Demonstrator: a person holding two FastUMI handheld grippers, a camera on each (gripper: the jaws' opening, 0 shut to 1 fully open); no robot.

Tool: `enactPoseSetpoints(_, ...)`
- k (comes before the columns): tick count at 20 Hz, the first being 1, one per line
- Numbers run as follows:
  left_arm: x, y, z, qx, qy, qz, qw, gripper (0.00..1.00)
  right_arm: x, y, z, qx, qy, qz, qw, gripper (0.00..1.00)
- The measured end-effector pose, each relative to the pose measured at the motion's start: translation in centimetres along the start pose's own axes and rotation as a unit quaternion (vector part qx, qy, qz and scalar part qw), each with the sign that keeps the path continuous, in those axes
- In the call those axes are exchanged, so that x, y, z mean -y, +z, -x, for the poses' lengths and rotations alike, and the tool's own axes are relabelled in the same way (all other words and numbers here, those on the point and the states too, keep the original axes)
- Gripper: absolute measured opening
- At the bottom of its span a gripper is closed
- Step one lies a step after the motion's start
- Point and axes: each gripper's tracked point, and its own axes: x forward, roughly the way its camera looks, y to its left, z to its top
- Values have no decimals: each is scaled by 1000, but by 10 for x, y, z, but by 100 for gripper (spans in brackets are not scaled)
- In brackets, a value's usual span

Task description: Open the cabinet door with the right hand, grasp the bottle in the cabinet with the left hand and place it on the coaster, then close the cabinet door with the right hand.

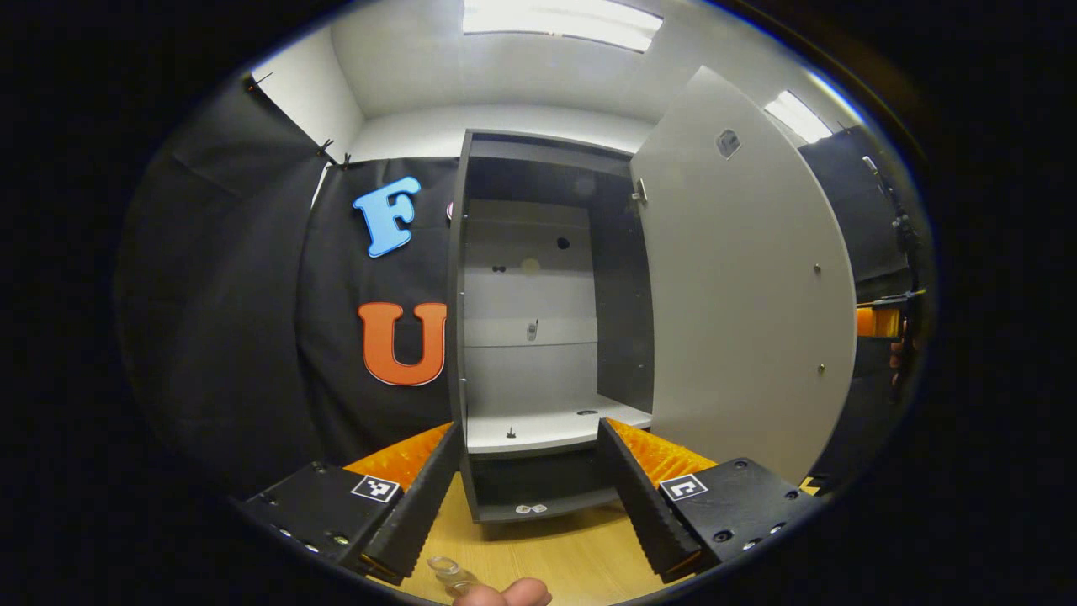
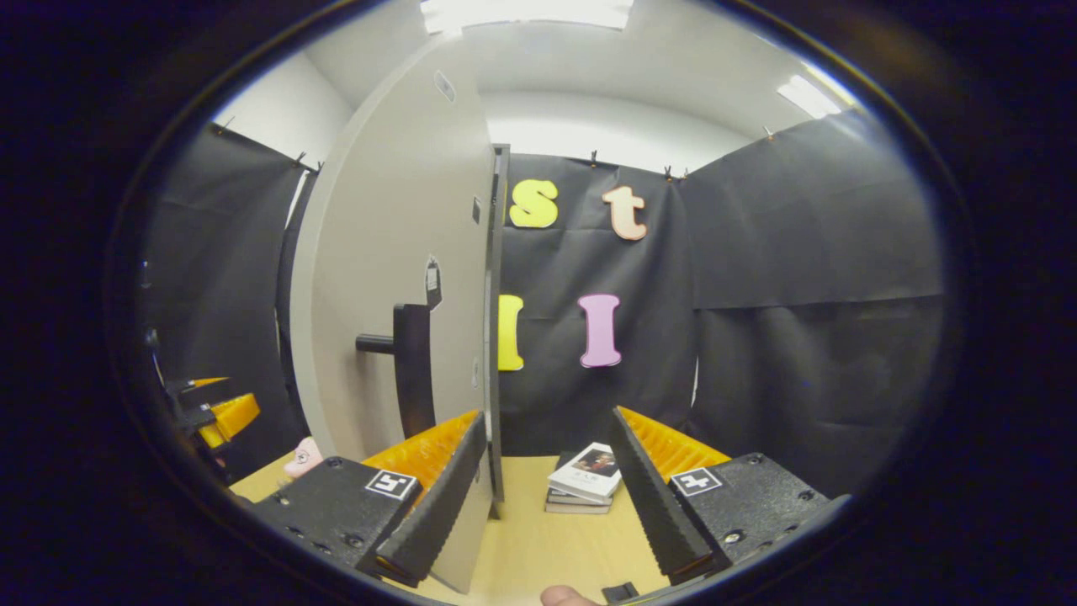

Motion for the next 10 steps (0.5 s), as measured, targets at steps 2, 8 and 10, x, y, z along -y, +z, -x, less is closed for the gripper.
enactPoseSetpoints(2,-4,0,-8,-3,7,1,1000,96,-26,1,-1,3,35,2,999,95)
enactPoseSetpoints(8,-23,-1,-8,-10,47,-38,998,100,-90,14,-26,33,133,11,990,92)
enactPoseSetpoints(10,-26,-4,-4,-16,63,-46,997,96,-106,14,-38,33,167,-2,985,95)
